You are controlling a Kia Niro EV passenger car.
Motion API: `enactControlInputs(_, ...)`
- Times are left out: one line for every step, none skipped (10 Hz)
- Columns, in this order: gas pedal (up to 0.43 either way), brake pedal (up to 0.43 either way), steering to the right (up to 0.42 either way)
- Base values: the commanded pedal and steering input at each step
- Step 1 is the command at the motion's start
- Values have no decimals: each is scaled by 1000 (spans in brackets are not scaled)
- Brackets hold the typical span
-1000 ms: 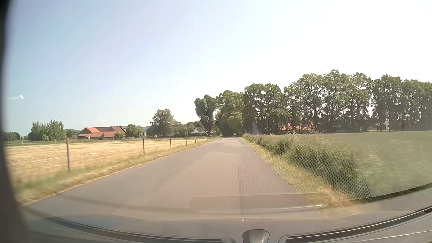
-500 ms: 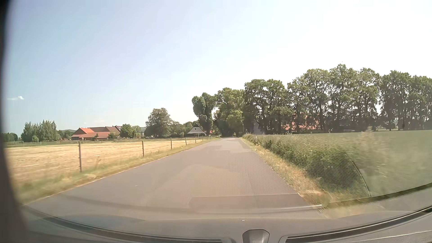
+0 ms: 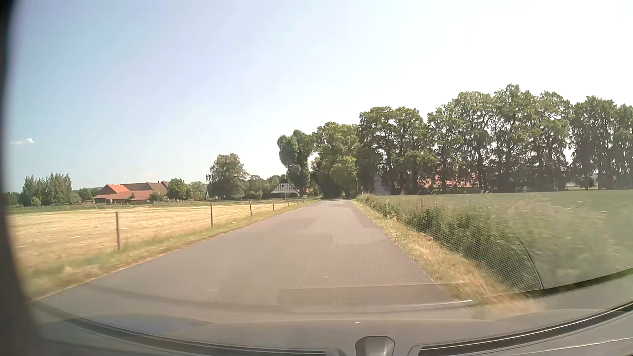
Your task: Follow the waypoints while adhering to traffic rules and regulations
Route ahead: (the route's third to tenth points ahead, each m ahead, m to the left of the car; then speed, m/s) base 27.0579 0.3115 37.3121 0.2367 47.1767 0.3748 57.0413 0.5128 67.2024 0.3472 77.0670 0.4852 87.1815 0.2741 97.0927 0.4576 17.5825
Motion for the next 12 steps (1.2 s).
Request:
enactControlInputs(189,6,4)
enactControlInputs(189,6,3)
enactControlInputs(189,6,4)
enactControlInputs(189,6,4)
enactControlInputs(189,6,4)
enactControlInputs(189,6,4)
enactControlInputs(189,6,3)
enactControlInputs(197,6,3)
enactControlInputs(197,6,2)
enactControlInputs(209,6,2)
enactControlInputs(220,6,1)
enactControlInputs(228,6,1)
